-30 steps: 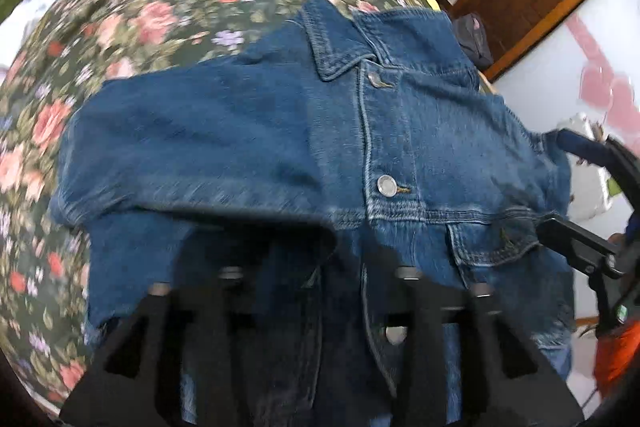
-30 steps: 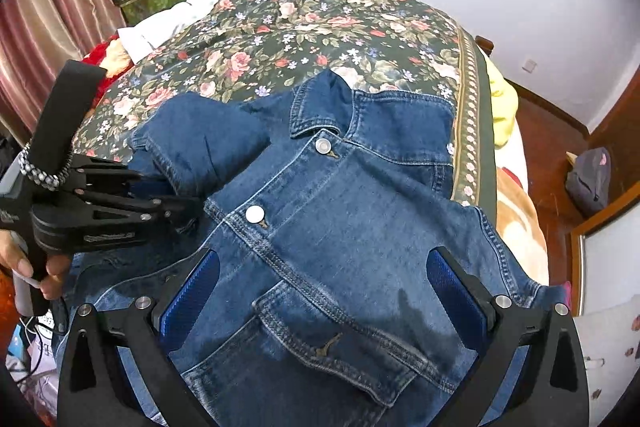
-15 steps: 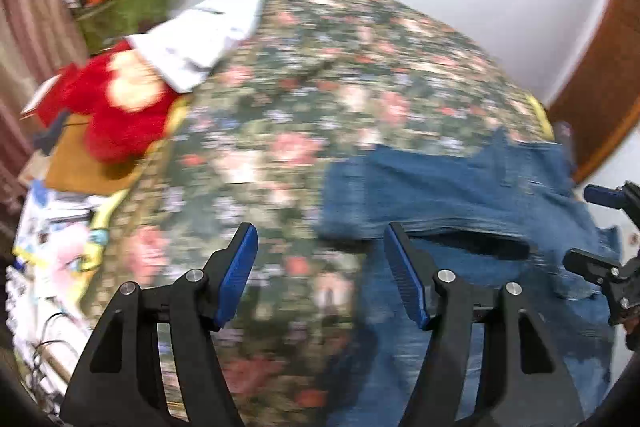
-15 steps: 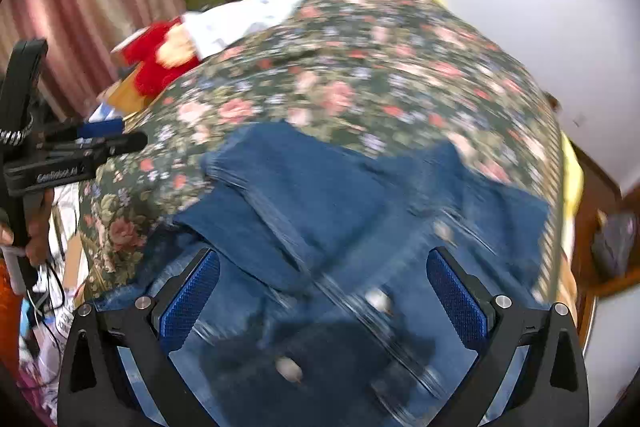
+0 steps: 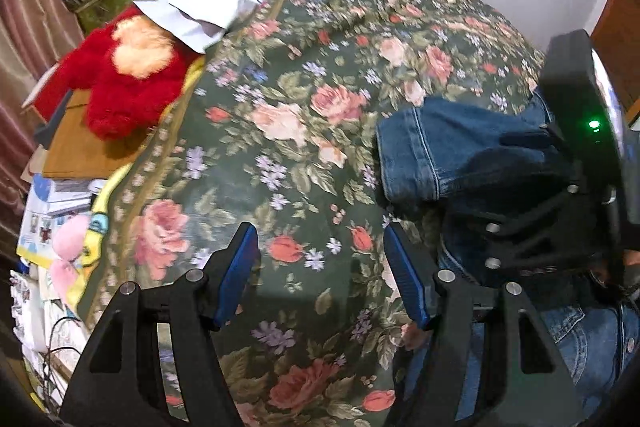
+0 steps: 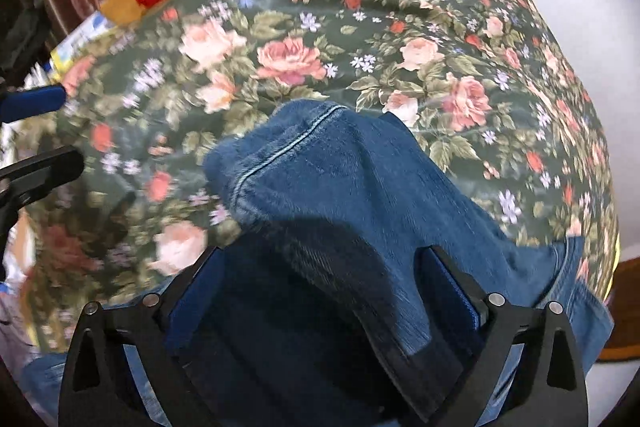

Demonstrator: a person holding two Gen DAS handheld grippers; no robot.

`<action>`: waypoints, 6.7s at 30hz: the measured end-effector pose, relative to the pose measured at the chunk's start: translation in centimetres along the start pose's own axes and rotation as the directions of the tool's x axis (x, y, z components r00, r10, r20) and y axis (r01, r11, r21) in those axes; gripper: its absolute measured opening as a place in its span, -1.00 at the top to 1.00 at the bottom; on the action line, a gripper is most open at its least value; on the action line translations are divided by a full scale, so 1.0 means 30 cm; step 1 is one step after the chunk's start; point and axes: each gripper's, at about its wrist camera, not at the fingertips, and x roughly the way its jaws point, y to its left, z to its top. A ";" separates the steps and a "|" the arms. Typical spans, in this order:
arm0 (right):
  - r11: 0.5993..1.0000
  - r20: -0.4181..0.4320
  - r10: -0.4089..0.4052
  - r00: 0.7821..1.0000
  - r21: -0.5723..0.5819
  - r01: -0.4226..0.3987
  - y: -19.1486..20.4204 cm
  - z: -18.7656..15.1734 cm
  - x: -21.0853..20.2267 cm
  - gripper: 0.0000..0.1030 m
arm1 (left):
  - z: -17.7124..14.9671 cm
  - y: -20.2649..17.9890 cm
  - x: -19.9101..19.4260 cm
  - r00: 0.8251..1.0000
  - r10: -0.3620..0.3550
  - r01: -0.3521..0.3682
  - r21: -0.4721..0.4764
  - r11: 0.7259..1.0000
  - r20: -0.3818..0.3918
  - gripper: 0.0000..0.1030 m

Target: Fold large clothes

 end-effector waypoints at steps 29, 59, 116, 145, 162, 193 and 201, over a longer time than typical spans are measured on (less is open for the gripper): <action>0.836 0.292 -0.036 0.956 0.533 -0.131 -0.507 -0.550 -0.466 0.66 | 0.051 -0.338 -0.134 0.997 -0.025 0.015 0.129 0.991 0.074 -0.26; 0.694 0.132 -0.014 0.991 0.715 -0.086 -0.672 -1.083 -0.547 0.64 | -0.017 -0.513 0.141 0.993 0.010 0.010 0.167 0.986 -0.120 -0.70; -0.032 0.209 -0.045 0.977 0.977 -0.210 -0.933 -1.974 -0.468 -0.21 | -0.030 -1.332 0.142 0.982 -0.087 0.168 0.561 0.811 -0.168 -0.70; 0.688 0.586 -0.145 0.797 0.639 -0.345 -0.734 -0.820 -0.917 0.83 | 0.132 -0.852 -0.364 0.956 -0.201 0.116 0.354 0.928 0.214 -0.70; 0.722 0.066 0.307 0.950 0.634 -0.277 -0.492 -0.698 -0.264 0.81 | 0.012 -0.591 -0.255 0.985 -0.143 0.114 0.245 0.963 0.100 -0.70; 0.635 0.182 -0.034 0.983 0.763 -0.119 -0.863 -1.284 -0.608 0.81 | 0.056 -1.598 0.045 0.974 -0.189 0.227 0.653 0.723 -0.128 -0.11; 0.650 0.193 -0.016 0.981 0.748 -0.136 -0.858 -1.240 -0.564 0.81 | 0.084 -1.560 0.021 0.976 -0.213 0.202 0.606 0.769 -0.055 0.84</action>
